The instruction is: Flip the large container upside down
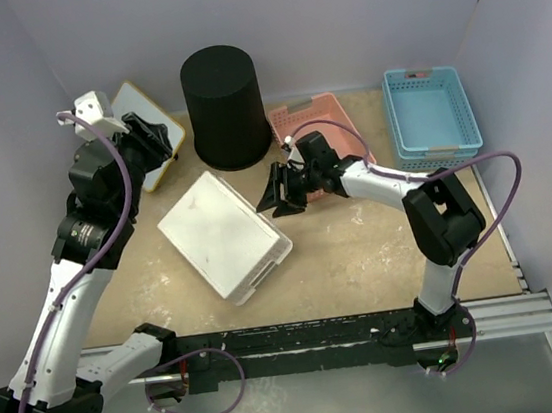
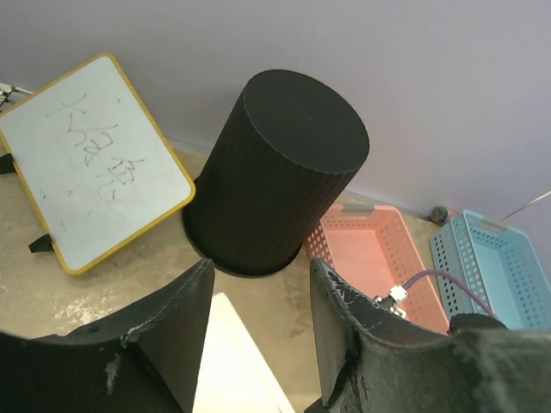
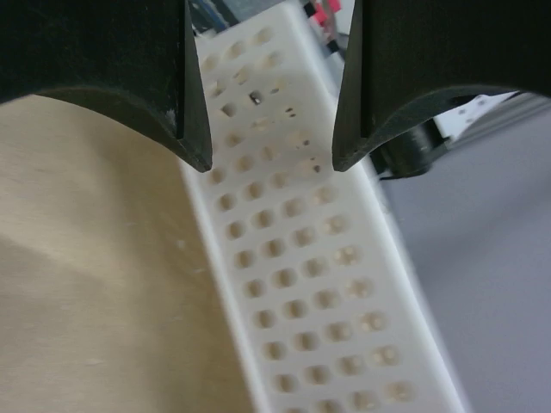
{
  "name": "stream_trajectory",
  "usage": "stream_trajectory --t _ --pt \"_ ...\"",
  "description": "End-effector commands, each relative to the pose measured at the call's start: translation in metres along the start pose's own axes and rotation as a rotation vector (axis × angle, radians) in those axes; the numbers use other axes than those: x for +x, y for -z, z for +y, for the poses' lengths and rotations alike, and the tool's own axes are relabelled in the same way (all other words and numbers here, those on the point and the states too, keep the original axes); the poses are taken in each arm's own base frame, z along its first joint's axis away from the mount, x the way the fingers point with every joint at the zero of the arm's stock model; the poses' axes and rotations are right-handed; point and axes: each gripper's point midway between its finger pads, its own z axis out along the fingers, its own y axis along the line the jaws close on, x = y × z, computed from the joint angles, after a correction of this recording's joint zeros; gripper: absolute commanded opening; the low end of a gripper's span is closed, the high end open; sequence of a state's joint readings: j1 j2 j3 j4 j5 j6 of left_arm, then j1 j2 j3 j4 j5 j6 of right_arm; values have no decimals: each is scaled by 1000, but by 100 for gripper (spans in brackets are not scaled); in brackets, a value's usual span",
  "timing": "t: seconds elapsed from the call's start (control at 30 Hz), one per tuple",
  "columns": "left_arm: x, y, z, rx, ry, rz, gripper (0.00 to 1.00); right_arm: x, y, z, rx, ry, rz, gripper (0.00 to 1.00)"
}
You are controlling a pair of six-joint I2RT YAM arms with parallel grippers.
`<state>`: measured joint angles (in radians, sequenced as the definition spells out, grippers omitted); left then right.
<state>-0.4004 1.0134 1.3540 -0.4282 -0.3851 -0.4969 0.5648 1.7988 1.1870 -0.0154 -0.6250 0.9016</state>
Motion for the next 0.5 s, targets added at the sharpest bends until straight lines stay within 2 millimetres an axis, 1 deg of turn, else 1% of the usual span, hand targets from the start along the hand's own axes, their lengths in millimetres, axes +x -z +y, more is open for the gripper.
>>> stream_trajectory --t 0.0,0.13,0.2,0.27,0.3,0.37,0.43,0.47 --pt "4 -2 -2 15 10 1 46 -4 12 -30 216 164 8 62" --pt "23 -7 3 2 -17 54 46 -12 22 -36 285 236 -20 62" --pt "35 -11 5 -3 -30 88 46 -15 22 -37 288 254 -32 60" --pt "42 -12 5 1 -31 109 46 -9 17 -33 249 262 -11 59" --pt "45 -13 5 3 -31 115 46 -5 13 -30 229 269 4 59" --pt "46 -13 5 3 -31 118 46 10 3 -16 165 309 54 59" --pt "44 -13 5 1 -30 113 45 31 -13 4 96 365 106 59" --pt "42 -12 5 0 -31 107 46 42 -23 18 53 398 131 60"
